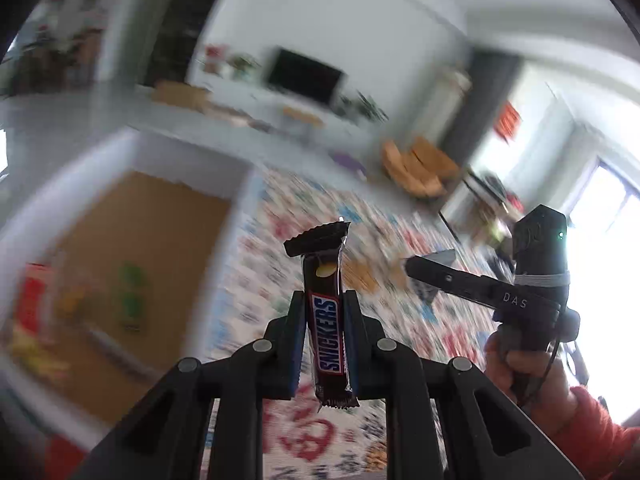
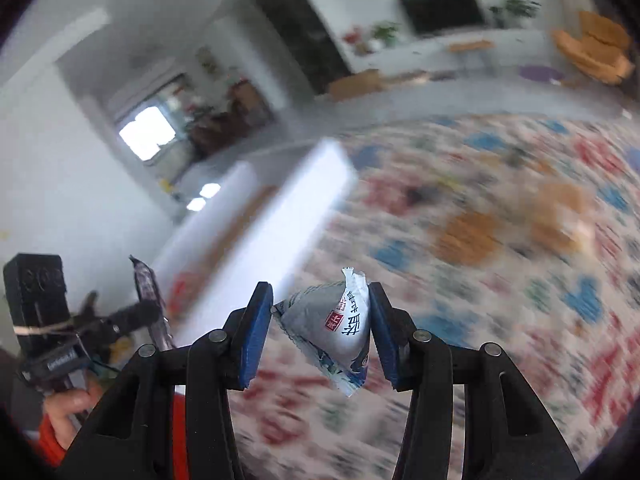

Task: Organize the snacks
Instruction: 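Carry both snacks over the white box and open both tools to drop them, then swing both open tools back over the blanket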

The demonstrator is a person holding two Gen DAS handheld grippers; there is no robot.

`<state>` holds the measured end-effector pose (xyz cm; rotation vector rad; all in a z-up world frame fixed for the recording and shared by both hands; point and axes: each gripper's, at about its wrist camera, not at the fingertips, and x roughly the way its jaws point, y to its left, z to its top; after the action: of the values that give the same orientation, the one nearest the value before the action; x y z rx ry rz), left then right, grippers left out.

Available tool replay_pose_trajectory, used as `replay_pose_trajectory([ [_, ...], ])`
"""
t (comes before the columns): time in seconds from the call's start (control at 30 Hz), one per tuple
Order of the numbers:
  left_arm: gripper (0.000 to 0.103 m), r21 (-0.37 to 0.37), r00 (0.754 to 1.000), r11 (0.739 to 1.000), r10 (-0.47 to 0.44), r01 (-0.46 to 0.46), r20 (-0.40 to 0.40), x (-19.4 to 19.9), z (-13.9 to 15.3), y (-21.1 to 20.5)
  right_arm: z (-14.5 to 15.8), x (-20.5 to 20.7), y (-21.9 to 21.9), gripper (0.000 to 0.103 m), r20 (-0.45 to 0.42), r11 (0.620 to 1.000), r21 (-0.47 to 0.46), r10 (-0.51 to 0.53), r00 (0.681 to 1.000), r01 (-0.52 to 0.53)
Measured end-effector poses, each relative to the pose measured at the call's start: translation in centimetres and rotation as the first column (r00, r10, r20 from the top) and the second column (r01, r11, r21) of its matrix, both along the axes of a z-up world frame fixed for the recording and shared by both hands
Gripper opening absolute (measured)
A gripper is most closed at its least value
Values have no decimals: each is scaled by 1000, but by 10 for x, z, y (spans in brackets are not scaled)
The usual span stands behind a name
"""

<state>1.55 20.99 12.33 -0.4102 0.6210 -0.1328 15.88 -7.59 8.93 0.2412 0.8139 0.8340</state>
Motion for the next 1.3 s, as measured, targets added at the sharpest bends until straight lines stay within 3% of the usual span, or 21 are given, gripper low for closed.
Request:
replay_pose_trajectory([
  [0.07,17,42,995,994,103,-104,14,-12,12,30,24,0,58,50,13,994,48,102,995,-102],
  [0.13,19,98,975,971,221,-219,-2,-18,14,56,38,0,115,51,4,979,83,186,983,-186],
  [0.17,32,122,960,954,279,-274,-26,-18,11,70,40,0,136,55,-2,973,88,213,977,-212],
  [0.2,66,134,945,940,322,-313,-51,-16,5,83,41,-1,157,57,-14,965,89,248,969,-246],
  [0.23,83,139,932,929,355,-343,-75,-14,-1,92,38,-1,183,60,-44,956,62,289,956,-287],
  [0.27,93,148,914,914,394,-378,-96,-13,-10,102,33,-1,200,62,-72,954,20,300,951,-300],
  [0.37,93,165,890,895,437,-415,-130,-15,-26,105,24,-6,205,65,-79,958,-13,285,955,-287],
  [0.47,93,137,910,914,398,-383,-112,-16,-37,83,4,-13,168,70,-26,973,-58,221,975,-222],
  [0.57,94,115,954,955,283,-272,-99,-1,-40,42,-39,-18,111,70,71,970,-232,92,993,-73],
  [0.63,95,106,979,980,179,-169,-93,11,-41,0,-77,-16,59,70,103,926,-371,-37,994,73],
  [0.7,95,110,993,992,68,-57,-100,27,-44,-43,-106,-12,5,70,99,877,-446,-151,984,180],
  [0.83,95,155,976,978,-114,143,-185,58,-67,-129,-128,-8,-101,70,131,774,-508,-363,922,377],
  [1.0,95,191,952,952,-189,238,-242,92,-111,-188,-144,7,-184,70,166,646,-543,-544,823,537],
  [1.07,95,207,944,947,-183,245,-276,112,-131,-201,-148,7,-203,73,157,629,-541,-577,802,558],
  [1.17,95,236,937,939,-172,249,-304,137,-157,-209,-148,7,-219,74,129,650,-487,-607,784,583],
  [1.3,95,314,931,913,-151,260,-332,159,-180,-216,-150,15,-216,79,132,642,-505,-603,787,577],
])
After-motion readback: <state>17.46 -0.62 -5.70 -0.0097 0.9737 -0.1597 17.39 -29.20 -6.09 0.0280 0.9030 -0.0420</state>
